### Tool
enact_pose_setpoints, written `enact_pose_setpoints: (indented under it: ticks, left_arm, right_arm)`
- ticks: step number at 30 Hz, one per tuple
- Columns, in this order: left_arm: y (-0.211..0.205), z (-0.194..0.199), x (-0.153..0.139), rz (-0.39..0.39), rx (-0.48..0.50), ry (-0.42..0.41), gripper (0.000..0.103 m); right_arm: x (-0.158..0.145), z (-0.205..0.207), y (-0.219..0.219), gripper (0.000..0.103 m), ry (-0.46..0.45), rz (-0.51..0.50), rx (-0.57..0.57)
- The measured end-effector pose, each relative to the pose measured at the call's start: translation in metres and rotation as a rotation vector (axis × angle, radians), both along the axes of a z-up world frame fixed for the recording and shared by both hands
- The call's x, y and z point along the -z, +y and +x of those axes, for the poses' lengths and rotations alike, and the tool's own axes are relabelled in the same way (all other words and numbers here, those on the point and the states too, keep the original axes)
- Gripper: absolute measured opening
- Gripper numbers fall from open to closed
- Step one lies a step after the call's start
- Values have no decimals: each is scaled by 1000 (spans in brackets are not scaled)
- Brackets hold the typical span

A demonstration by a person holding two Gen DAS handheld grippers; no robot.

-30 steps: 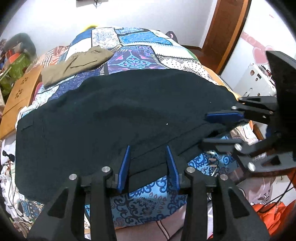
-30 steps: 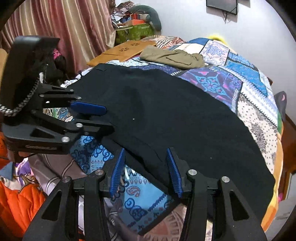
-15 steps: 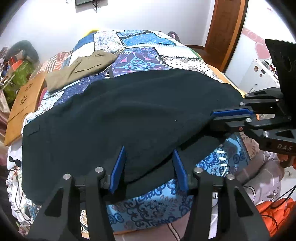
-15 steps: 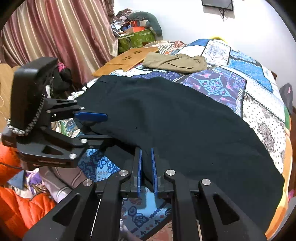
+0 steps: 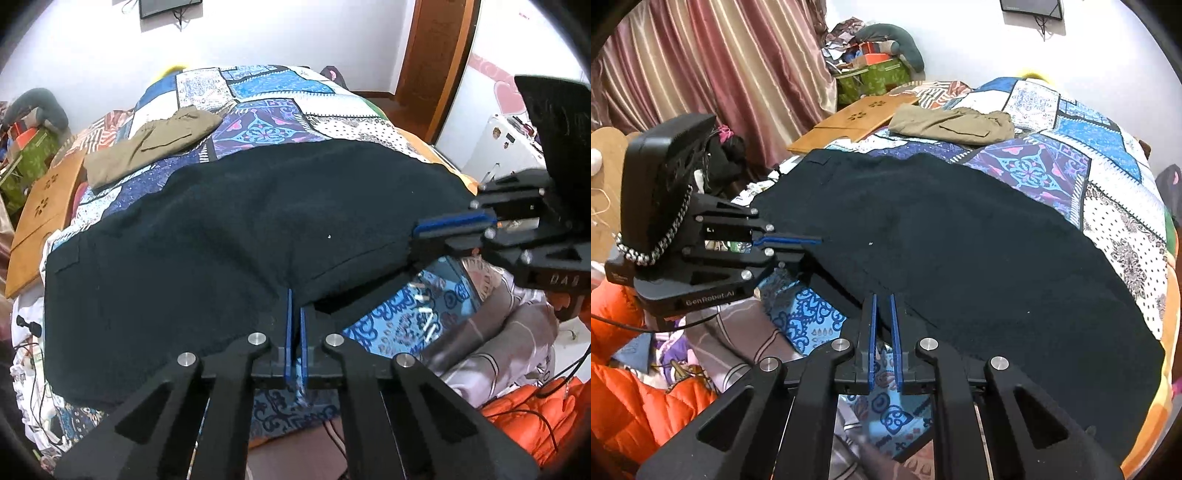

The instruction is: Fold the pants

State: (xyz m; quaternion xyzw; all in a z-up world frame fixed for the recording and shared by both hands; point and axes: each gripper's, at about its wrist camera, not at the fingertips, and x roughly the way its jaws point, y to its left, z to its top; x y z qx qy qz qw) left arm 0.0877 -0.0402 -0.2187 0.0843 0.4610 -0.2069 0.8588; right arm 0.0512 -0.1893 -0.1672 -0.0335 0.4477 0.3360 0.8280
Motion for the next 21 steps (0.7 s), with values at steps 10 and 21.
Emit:
enact_pose_setpoints:
  ticks: [10, 21]
  left_arm:
    - [14, -7, -17, -50, -12, 13, 15]
    - [62, 25, -5, -17, -203, 20, 27]
  right_arm:
    - [-14, 16, -10, 10, -13, 36, 80]
    - [11, 38, 26, 20, 19, -11, 30]
